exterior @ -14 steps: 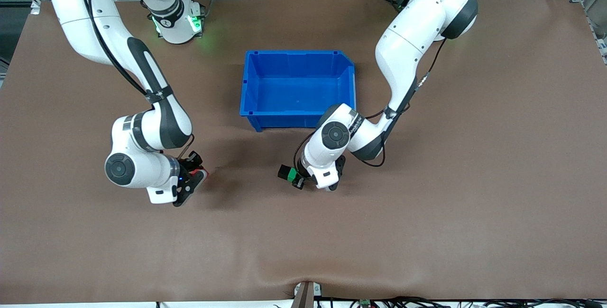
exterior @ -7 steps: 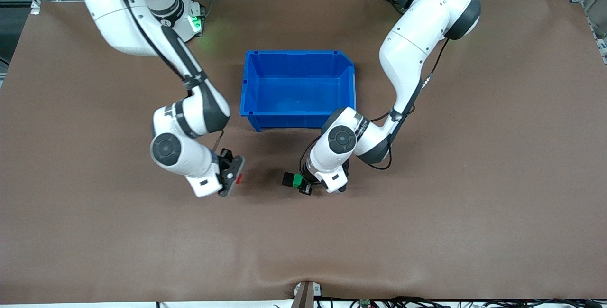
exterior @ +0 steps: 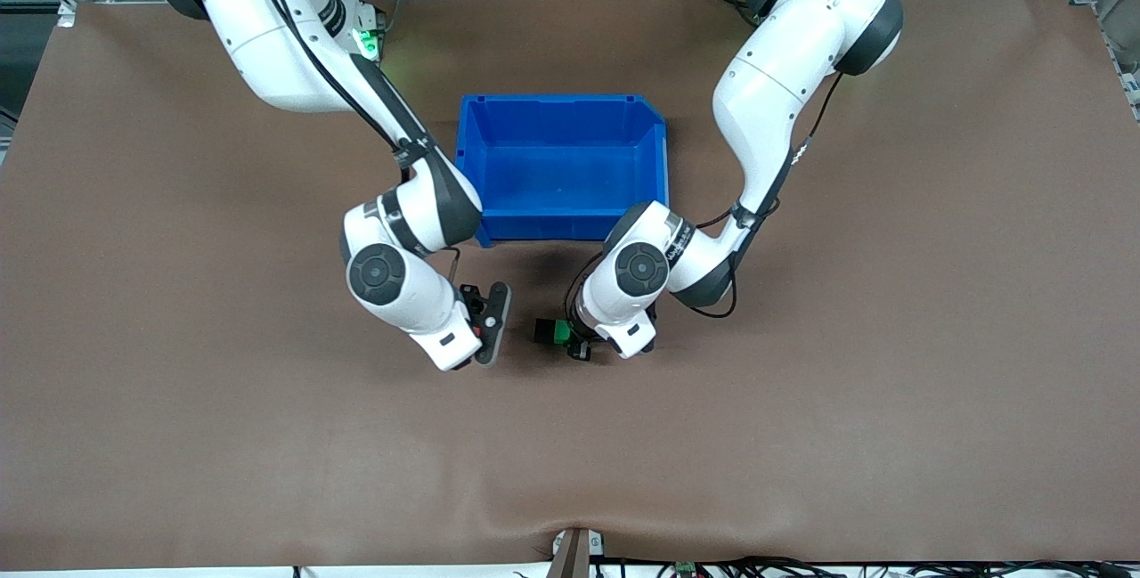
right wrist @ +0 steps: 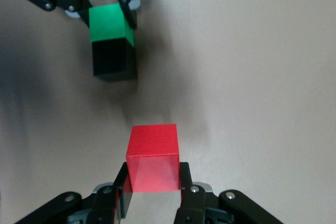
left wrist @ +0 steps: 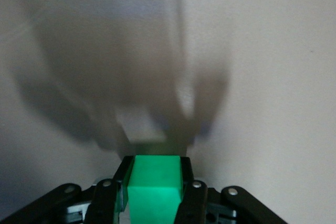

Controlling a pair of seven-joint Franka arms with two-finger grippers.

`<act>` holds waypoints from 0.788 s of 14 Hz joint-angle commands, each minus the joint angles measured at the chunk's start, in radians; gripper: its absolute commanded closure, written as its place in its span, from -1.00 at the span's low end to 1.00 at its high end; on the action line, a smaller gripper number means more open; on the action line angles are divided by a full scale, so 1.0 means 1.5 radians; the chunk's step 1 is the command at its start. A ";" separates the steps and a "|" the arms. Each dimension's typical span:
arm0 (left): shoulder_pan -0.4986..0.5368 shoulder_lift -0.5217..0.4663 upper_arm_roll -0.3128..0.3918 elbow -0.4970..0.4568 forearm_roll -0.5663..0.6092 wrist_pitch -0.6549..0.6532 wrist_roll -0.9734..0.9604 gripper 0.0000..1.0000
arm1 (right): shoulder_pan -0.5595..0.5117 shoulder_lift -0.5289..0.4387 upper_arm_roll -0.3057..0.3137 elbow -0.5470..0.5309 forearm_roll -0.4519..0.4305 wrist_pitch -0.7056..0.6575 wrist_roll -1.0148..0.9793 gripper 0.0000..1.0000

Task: Attach green and red cubes to black cube
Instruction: 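Press the green cube against the black cube with the left gripper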

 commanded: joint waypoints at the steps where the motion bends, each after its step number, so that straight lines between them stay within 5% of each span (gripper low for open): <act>1: -0.004 0.005 0.003 0.012 -0.011 -0.026 -0.010 1.00 | 0.020 0.037 -0.009 0.047 -0.038 -0.006 -0.008 0.95; 8: -0.003 0.008 0.004 0.011 -0.011 -0.021 -0.043 1.00 | 0.024 0.038 -0.010 0.037 -0.056 -0.013 -0.006 0.96; 9: -0.003 0.008 0.004 0.011 -0.011 -0.021 -0.043 0.54 | 0.024 0.037 -0.010 0.037 -0.057 -0.013 -0.005 0.95; 10: -0.004 0.006 0.004 0.011 -0.011 -0.021 -0.042 -0.57 | 0.024 0.038 -0.009 0.037 -0.060 -0.013 -0.005 0.95; 11: -0.003 0.001 0.004 0.010 -0.009 -0.023 -0.042 -1.00 | 0.024 0.038 -0.010 0.037 -0.060 -0.013 -0.005 0.96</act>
